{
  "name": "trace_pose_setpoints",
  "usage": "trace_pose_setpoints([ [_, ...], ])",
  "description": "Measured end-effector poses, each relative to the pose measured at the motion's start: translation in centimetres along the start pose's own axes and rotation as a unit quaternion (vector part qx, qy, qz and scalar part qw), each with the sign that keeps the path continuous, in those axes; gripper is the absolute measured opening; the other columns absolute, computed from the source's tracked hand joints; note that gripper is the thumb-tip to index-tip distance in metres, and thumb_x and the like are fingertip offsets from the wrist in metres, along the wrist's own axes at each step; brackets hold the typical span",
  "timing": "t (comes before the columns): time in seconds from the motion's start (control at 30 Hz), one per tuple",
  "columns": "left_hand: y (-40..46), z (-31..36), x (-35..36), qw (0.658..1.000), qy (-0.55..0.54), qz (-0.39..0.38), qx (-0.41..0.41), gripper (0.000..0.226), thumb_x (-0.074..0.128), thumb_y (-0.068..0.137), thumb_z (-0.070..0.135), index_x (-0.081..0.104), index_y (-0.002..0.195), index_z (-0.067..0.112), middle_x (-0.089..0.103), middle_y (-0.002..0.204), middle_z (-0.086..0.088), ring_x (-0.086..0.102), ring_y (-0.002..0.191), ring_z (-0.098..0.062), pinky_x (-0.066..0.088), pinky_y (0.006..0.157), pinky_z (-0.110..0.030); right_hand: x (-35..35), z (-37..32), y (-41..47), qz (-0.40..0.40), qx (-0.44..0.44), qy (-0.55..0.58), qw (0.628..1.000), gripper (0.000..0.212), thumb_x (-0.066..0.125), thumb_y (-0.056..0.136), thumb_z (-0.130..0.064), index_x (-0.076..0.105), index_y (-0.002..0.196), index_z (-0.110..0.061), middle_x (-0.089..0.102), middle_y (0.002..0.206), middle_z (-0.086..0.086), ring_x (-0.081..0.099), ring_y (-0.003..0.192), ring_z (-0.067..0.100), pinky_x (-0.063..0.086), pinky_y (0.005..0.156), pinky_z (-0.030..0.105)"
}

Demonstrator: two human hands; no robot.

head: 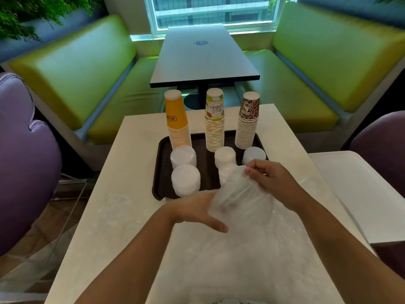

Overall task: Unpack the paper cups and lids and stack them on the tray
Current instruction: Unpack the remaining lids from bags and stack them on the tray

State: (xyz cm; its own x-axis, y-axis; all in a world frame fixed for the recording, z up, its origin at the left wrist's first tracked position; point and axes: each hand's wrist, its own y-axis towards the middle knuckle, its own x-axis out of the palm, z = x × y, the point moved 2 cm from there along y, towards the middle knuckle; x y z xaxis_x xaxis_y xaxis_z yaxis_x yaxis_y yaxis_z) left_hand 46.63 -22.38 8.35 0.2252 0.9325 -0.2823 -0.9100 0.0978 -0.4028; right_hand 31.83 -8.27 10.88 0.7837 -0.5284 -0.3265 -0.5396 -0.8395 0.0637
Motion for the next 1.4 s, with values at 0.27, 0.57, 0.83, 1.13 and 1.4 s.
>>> trace_pose_setpoints([
  [0.27,0.5,0.5,0.7,0.987,-0.146,0.031,0.066,0.011,0.061,0.086,-0.003,0.069,0.091,0.003,0.074,0.08,0.004,0.068,0.087,-0.007,0.049,0.086,-0.02,-2.1,2.7,-0.5,0.158,0.078,-0.1,0.979,0.019,0.058,0.092,-0.029,0.06,0.111,-0.023,0.057,0.107,-0.003,0.058,0.097,0.015,0.042,0.072,0.014],
  [0.57,1.7,3.1,0.3,0.983,-0.142,0.101,0.063,0.014,0.065,0.087,0.008,0.068,0.098,0.014,0.073,0.087,0.002,0.07,0.083,-0.013,0.055,0.073,-0.022,2.6,-0.1,-2.5,-0.051,-0.145,-0.152,0.976,0.081,0.068,0.072,-0.057,0.023,0.14,-0.052,0.016,0.152,-0.03,0.016,0.14,-0.007,0.025,0.11,0.024],
  [0.83,1.3,4.0,0.3,0.988,-0.125,0.083,0.045,0.017,0.055,0.094,0.013,0.062,0.109,0.018,0.069,0.096,0.004,0.068,0.088,-0.009,0.054,0.075,-0.021,3.5,2.1,-4.0,-0.035,0.0,0.045,0.998,0.08,0.077,0.068,-0.039,0.032,0.132,-0.052,0.039,0.134,-0.026,0.049,0.119,-0.002,0.047,0.091,0.017],
  [1.13,2.2,4.8,2.8,0.981,-0.114,0.105,0.114,0.019,0.049,0.097,0.01,0.065,0.106,0.006,0.067,0.102,-0.008,0.064,0.097,-0.016,0.051,0.093,-0.027,4.4,4.3,-4.5,0.099,0.075,0.257,0.958,0.085,0.085,0.054,-0.045,0.054,0.124,-0.008,0.067,0.11,0.007,0.064,0.106,0.02,0.053,0.086,0.029],
  [1.4,1.8,4.5,-0.6,0.953,0.011,0.284,0.108,0.037,0.081,0.071,0.025,0.056,0.098,0.031,0.063,0.101,0.012,0.06,0.094,-0.004,0.049,0.081,-0.016,3.2,4.4,-5.7,0.122,0.114,0.262,0.951,0.045,0.071,0.074,-0.018,0.062,0.116,-0.003,0.07,0.107,0.013,0.066,0.103,0.029,0.052,0.092,0.042],
])
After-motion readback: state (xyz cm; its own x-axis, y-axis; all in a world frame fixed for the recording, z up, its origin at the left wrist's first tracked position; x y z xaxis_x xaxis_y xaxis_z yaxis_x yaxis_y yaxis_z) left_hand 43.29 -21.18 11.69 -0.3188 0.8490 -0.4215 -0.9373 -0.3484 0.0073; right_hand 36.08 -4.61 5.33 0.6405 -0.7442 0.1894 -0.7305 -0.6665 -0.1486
